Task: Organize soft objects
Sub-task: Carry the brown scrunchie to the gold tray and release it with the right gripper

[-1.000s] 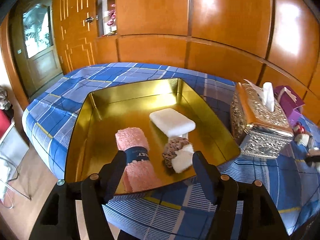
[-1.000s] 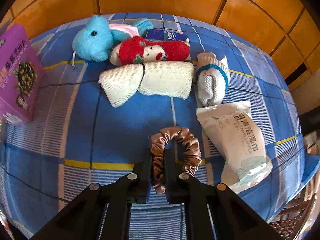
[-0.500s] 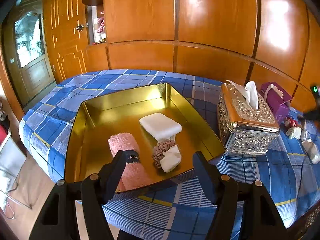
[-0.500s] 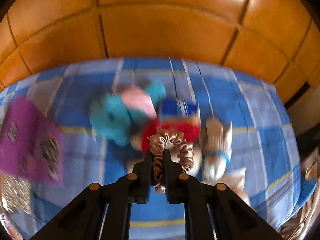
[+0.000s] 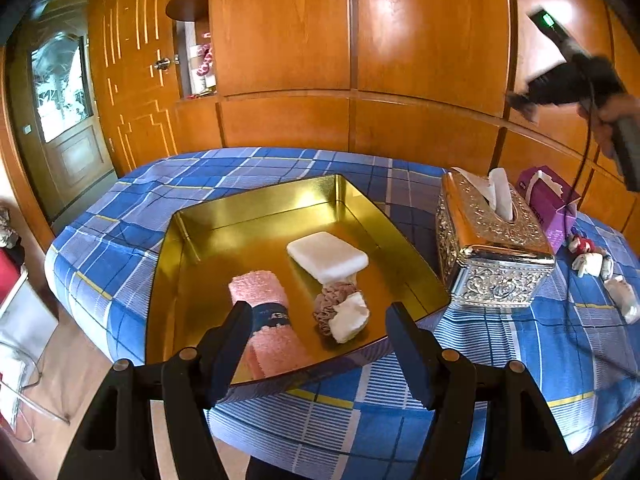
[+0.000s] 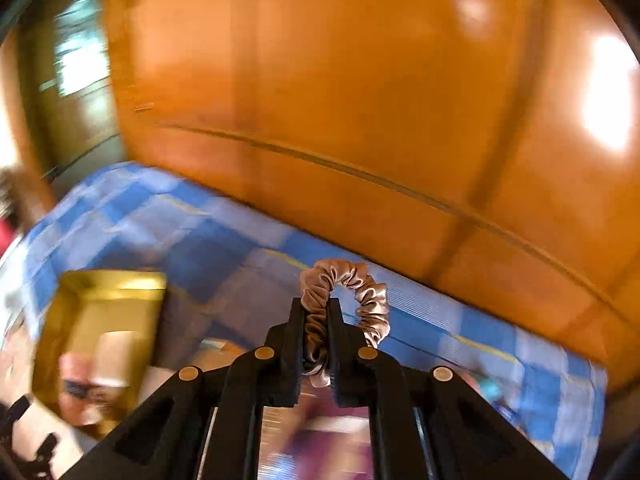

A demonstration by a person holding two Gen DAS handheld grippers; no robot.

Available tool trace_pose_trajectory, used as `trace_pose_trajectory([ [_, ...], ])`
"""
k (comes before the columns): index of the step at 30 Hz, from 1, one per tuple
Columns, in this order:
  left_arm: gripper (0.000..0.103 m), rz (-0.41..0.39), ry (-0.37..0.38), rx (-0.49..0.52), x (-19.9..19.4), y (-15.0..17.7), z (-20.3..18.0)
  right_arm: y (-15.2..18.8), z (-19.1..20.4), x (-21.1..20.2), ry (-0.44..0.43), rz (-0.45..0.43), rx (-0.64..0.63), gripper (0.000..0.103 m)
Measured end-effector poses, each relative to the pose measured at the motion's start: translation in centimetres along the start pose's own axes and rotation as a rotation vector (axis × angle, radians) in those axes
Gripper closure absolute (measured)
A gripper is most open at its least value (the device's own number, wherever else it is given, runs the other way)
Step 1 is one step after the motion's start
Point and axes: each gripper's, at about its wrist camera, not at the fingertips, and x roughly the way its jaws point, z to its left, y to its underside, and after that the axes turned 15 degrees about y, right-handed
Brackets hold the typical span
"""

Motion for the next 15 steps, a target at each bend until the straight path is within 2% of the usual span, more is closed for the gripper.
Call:
trace_pose_trajectory([
  [4,0.033,-0.015,-0.038,-0.031,-0.8,0.1,1.2,0.6,7.5,-2.0,-0.148,-0.057,-0.148,0.095],
  [9,0.033,-0.038,-0.096,-0.088,-1.8,0.4,3.4,4.6,15.4,-3.4,-0.277,-0.059,-0.315,0.095],
  [12,0.033,-0.051,-0.135,-0.144,-2.3,0.5,5.4,7.6,19.0,-3.5,-0.304,-0.043,-0.397,0.095],
  [15,0.033,-0.066,-0.173,-0.195,-2.7,0.6,7.5,9.8,21.6,-2.3,-0.244,-0.017,-0.442,0.095],
])
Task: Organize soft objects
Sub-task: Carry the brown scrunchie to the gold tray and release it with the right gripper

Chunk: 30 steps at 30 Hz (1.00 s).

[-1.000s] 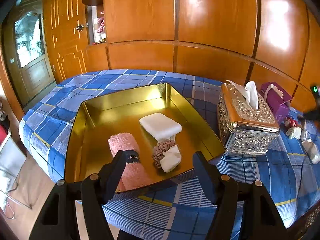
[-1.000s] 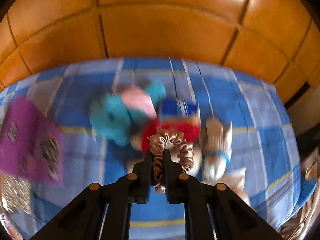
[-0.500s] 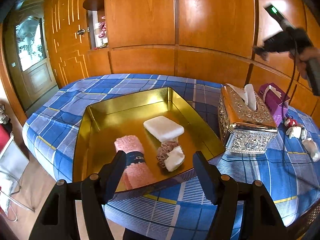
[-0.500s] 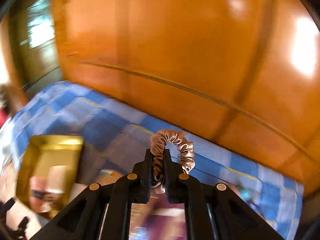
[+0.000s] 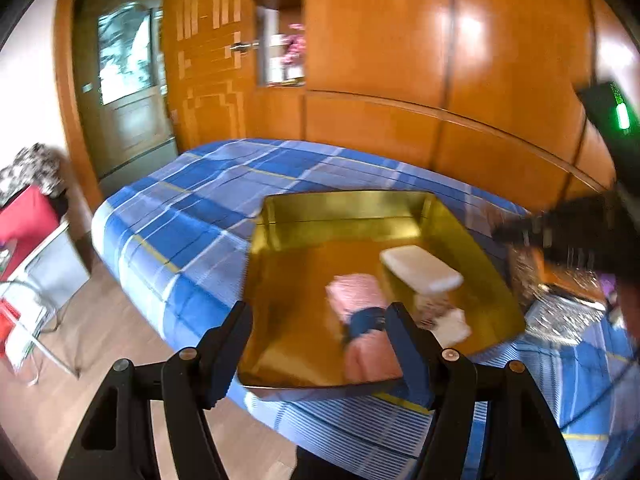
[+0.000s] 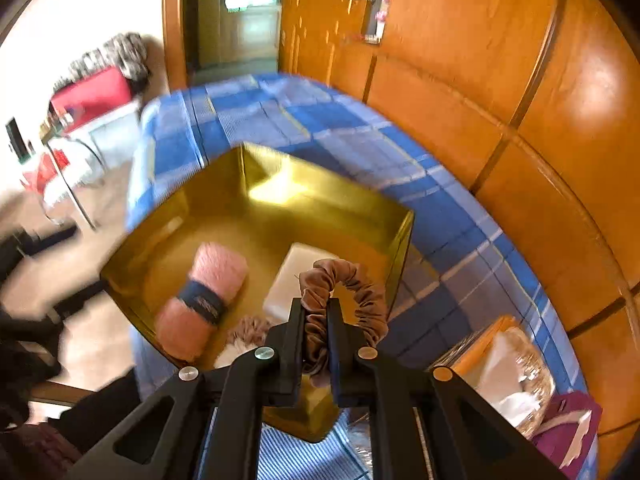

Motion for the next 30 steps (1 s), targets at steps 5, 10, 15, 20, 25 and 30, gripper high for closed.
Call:
trace_pose_trajectory([
  [5,0.033,-0.013,-0.033,-0.036,0.0,-0.1,1.7,0.8,2.4,2.1,0.081,0.047,0.012,0.094],
  [10,0.033,-0.002,-0.04,-0.036,0.5,0.2,1.9,1.2,3.0,2.4,0.121,0.03,0.047,0.083],
  [15,0.032,0.0,-0.043,-0.04,0.6,0.4,1.9,1.3,3.0,0.5,0.162,-0.035,0.094,0.072],
  [20,0.032,-0.003,-0.05,-0.049,0.7,0.3,2.1,1.1,3.1,-1.5,0.232,-0.111,0.115,0.068],
  [25,0.031,-0.005,-0.048,-0.049,0.7,0.4,2.1,0.8,3.4,-3.4,0.276,-0.177,0.118,0.066],
  [30,0.029,-0.018,-0.048,-0.055,0.4,0.3,2.1,0.3,3.5,-5.1,0.308,-0.229,0.127,0.064],
])
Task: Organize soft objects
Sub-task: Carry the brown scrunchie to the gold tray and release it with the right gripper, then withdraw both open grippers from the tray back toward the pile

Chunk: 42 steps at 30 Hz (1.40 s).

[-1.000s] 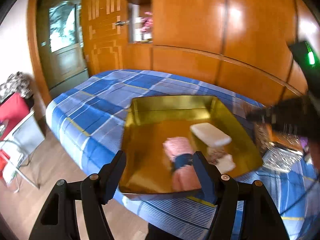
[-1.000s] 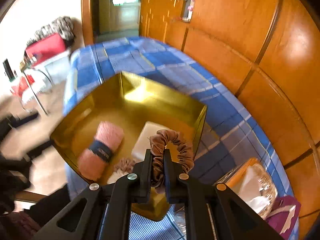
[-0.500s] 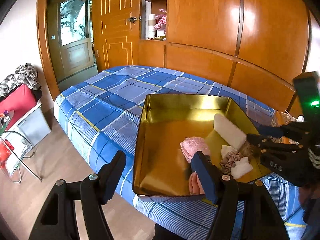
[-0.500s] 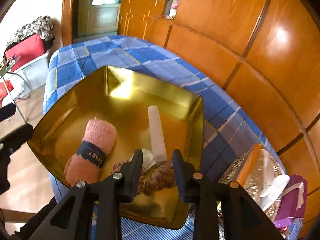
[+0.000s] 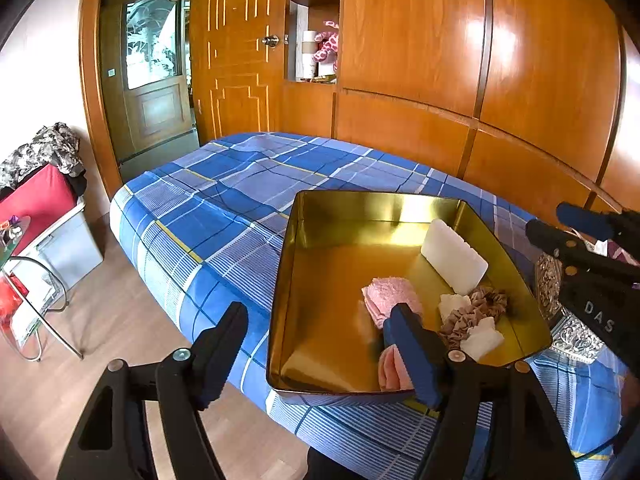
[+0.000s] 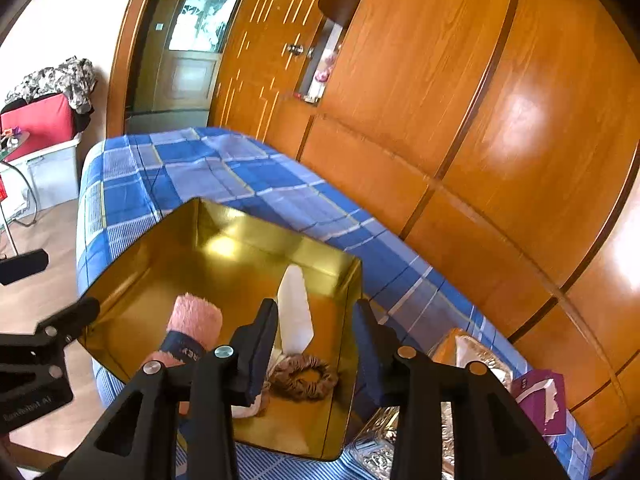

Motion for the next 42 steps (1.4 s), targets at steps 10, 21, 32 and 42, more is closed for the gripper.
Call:
trace_pose_trajectory([
  [10,0.028,-0.008,-0.002,-0.009,-0.2,0.0,-0.1,-0.9,-0.7,-2.0,0.035,-0.061,0.037,0.064],
  [21,0.028,-0.009,0.003,-0.003,-0.6,0.2,-0.6,-1.1,-1.4,-3.2,0.044,-0.091,0.049,0.064],
  [32,0.028,-0.025,0.005,0.026,-1.4,0.0,-1.7,-0.8,-3.0,-4.1,0.068,-0.107,0.084,0.064],
  [42,0.028,-0.05,0.056,0.112,-2.6,-0.8,-5.0,1.2,-6.3,-3.7,0.123,-0.076,0.132,0.064],
])
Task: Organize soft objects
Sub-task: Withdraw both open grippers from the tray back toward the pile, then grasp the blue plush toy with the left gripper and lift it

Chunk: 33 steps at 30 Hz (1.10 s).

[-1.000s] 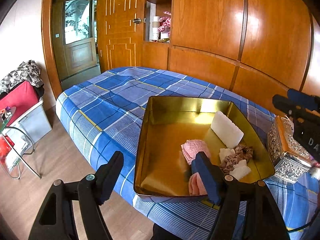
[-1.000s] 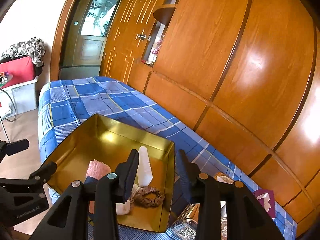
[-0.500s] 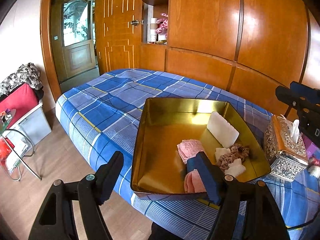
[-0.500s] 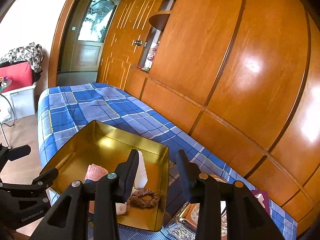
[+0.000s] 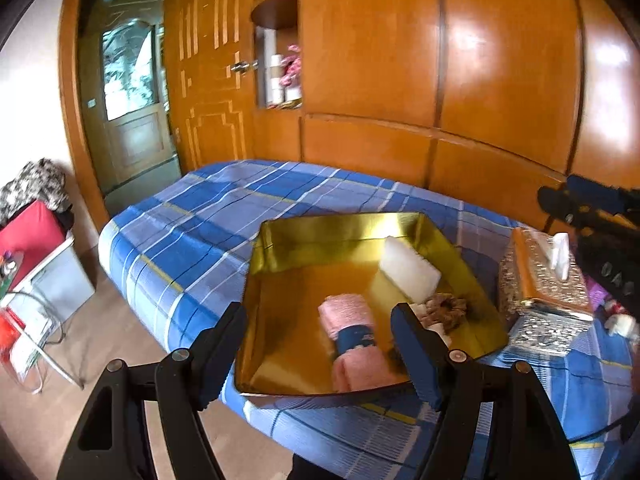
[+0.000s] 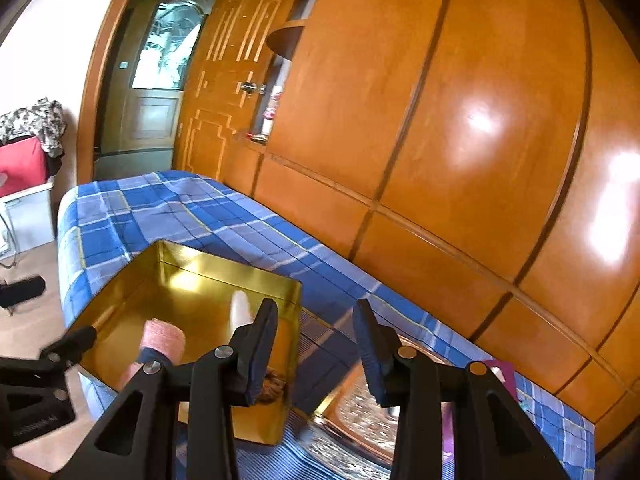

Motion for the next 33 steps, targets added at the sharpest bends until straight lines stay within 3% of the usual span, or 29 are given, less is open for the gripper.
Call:
trace_pose_trajectory([
  [6,0.026,-0.01,0.079,0.086,-0.3,-1.0,-3.8,2.3,-3.6,0.7,0.06,0.039,0.04,0.064],
  [12,0.026,-0.006,0.198,0.219,-0.2,-1.9,-9.3,5.7,-11.2,1.5,0.166,0.106,0.152,0.064],
  [19,0.026,0.026,0.381,0.408,-0.1,-2.4,-17.5,12.1,-22.3,3.7,0.367,0.281,0.26,0.064],
  [27,0.026,0.072,0.527,0.548,0.8,-1.8,-25.2,20.7,-33.9,5.5,0.586,0.483,0.431,0.064],
  [33,0.026,0.116,0.594,0.635,1.7,-0.7,-30.3,27.4,-39.9,6.3,0.63,0.622,0.68,0.064],
])
